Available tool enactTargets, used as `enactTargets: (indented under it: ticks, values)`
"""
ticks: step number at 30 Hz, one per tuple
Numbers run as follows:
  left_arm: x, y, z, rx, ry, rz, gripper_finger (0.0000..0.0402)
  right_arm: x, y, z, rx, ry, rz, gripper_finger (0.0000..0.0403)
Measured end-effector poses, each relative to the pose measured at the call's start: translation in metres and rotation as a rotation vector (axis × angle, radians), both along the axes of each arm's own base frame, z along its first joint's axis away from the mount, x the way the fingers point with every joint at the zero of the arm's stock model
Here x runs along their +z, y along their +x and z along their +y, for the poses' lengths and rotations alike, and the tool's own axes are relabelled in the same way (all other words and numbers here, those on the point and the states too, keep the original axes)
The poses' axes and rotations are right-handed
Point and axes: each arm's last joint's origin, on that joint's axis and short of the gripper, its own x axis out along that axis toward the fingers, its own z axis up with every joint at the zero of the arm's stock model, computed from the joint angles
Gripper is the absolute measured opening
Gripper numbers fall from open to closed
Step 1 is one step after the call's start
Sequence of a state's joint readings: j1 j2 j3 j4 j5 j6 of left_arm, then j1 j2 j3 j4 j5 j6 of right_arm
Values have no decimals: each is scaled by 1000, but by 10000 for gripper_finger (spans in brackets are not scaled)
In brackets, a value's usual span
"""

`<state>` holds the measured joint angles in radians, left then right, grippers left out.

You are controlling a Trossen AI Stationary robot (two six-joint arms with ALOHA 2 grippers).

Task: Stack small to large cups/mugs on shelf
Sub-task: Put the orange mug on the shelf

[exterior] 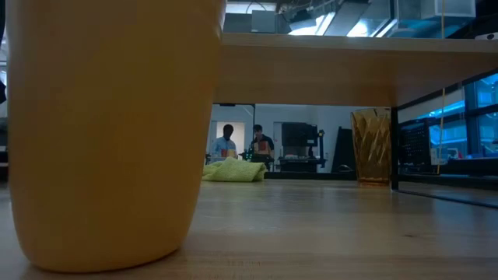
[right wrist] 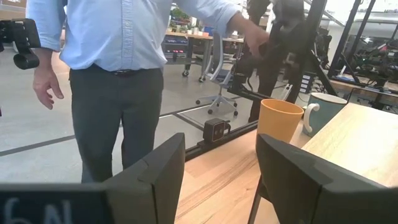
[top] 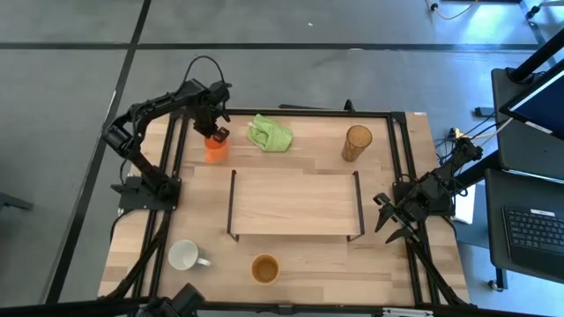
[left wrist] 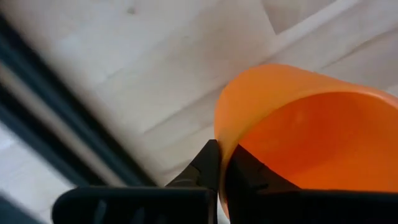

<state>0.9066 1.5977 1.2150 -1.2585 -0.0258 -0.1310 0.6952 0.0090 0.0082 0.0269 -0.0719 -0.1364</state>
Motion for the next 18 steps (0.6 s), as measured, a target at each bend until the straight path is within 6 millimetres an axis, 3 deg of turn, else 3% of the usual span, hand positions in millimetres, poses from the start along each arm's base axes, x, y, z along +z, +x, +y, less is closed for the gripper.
enactTargets:
  ticks: [7,12,18]
  values:
    - [90,8,-13,17,159,-117,2,0,0,0,0,1,0,200]
    - [127,23,-49,18,149,-128,2,0,0,0,0,0,0,200]
    - [173,45,-96,81,158,-360,1,0,0,0,0,0,0,200]
